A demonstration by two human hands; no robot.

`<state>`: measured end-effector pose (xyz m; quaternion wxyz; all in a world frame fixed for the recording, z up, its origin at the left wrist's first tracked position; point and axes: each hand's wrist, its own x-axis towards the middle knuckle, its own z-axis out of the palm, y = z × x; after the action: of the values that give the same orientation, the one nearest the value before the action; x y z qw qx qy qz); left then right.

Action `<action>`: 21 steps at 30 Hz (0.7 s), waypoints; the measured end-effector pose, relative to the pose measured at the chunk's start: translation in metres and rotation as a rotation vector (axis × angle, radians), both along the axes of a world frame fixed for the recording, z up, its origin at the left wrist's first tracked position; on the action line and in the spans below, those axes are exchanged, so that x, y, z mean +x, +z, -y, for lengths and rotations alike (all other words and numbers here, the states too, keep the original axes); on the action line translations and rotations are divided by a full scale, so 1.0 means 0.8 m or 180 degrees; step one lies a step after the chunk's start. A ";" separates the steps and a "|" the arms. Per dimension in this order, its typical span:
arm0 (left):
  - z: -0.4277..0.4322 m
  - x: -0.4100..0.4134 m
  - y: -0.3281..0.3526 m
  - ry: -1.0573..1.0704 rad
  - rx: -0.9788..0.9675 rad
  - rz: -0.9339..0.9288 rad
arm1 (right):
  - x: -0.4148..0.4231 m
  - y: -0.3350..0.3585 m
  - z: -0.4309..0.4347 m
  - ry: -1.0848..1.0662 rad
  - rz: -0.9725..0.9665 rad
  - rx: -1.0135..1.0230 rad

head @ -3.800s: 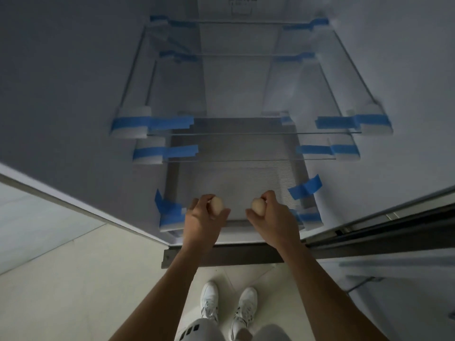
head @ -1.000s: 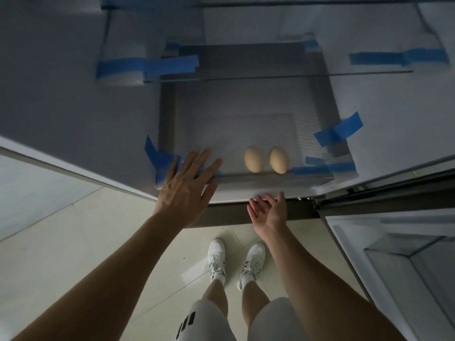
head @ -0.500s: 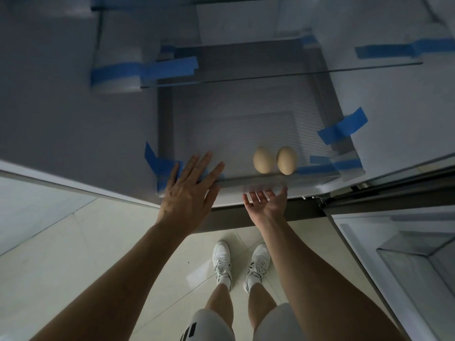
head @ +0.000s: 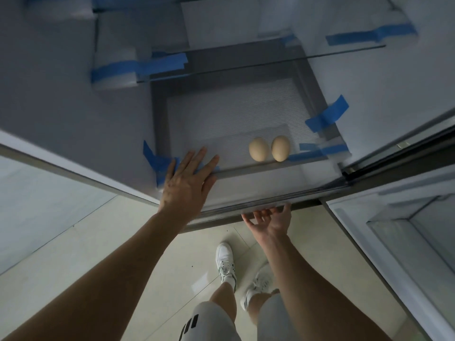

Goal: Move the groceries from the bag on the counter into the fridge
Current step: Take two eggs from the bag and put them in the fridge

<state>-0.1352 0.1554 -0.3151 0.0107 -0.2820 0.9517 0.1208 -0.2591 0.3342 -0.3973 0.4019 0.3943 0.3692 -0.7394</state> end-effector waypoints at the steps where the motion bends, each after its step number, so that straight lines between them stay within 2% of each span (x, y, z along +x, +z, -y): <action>1: -0.001 -0.001 0.001 0.0010 -0.0022 0.0010 | 0.004 0.000 -0.007 -0.0025 0.0030 0.0026; 10: -0.003 -0.006 -0.001 0.0111 -0.0006 0.0360 | 0.052 -0.003 -0.096 -0.0156 0.0306 0.0231; 21: -0.007 -0.004 0.007 0.0142 -0.0005 0.0148 | 0.090 0.006 -0.159 -0.0211 0.0380 0.0298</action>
<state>-0.1387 0.1613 -0.3093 0.0299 -0.3059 0.9448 0.1137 -0.1874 0.4614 -0.3925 0.3796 0.4680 0.3654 -0.7095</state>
